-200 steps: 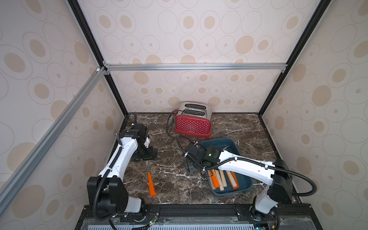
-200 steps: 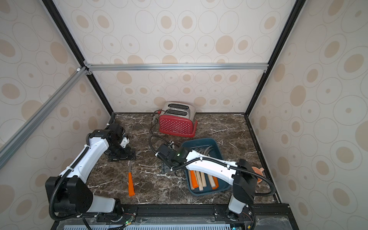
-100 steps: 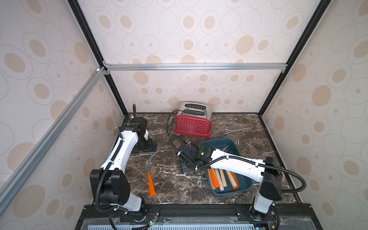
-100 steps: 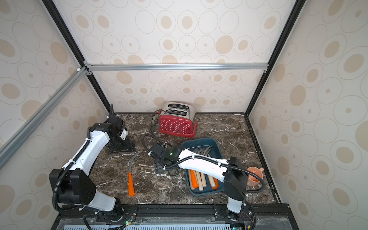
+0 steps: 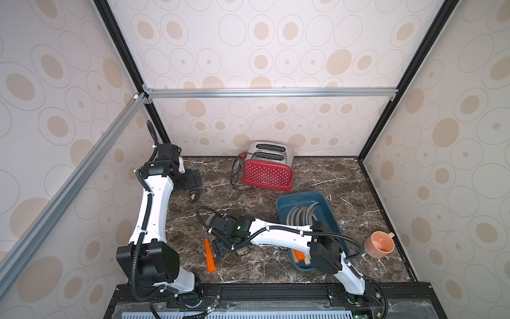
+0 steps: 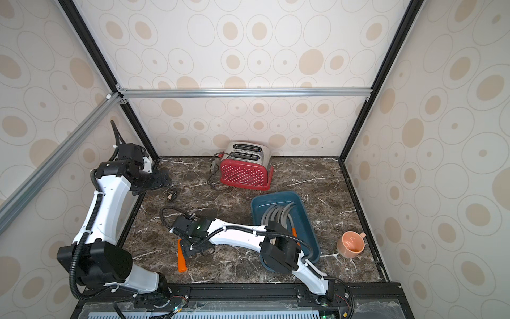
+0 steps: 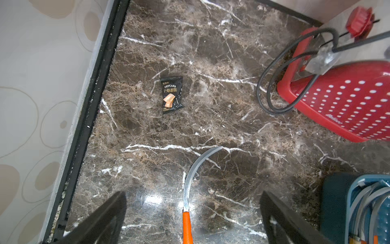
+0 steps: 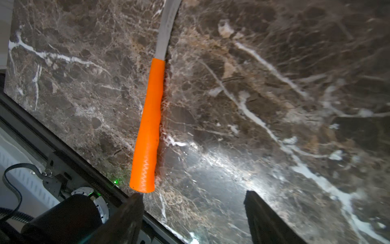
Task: Put small sickles into storage boxes
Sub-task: Pick up the sickle at the center of the board.
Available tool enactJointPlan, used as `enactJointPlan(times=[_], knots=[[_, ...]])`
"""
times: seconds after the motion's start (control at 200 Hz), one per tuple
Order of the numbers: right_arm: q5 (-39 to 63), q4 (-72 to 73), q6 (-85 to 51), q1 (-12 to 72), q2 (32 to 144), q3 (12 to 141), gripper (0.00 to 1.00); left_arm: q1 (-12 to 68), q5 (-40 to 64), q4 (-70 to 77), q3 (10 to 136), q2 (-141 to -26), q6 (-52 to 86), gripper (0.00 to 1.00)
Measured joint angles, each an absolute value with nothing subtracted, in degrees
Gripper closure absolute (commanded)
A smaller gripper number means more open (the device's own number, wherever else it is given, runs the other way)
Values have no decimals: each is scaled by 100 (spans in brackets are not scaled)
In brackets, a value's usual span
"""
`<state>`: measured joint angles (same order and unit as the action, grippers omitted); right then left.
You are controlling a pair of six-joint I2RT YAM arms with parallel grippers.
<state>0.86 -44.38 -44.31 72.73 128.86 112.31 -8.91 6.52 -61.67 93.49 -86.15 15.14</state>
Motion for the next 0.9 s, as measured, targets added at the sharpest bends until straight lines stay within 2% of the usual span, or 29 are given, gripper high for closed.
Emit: enactJointPlan(times=[0.27,0.366,0.896], knots=[[550,-4613,-4383,7382,13743,12335,27,-1002,943,-6084,10162,-8670,1573,1],[679,-4694,-4366,7382,14029,12676,30,-1002,1070,-6075,10206,-8674,1588,1],[921,-5424,-4357,7400,14698,13692,32,-1002,1485,-6071,10204,-8676,1695,1]])
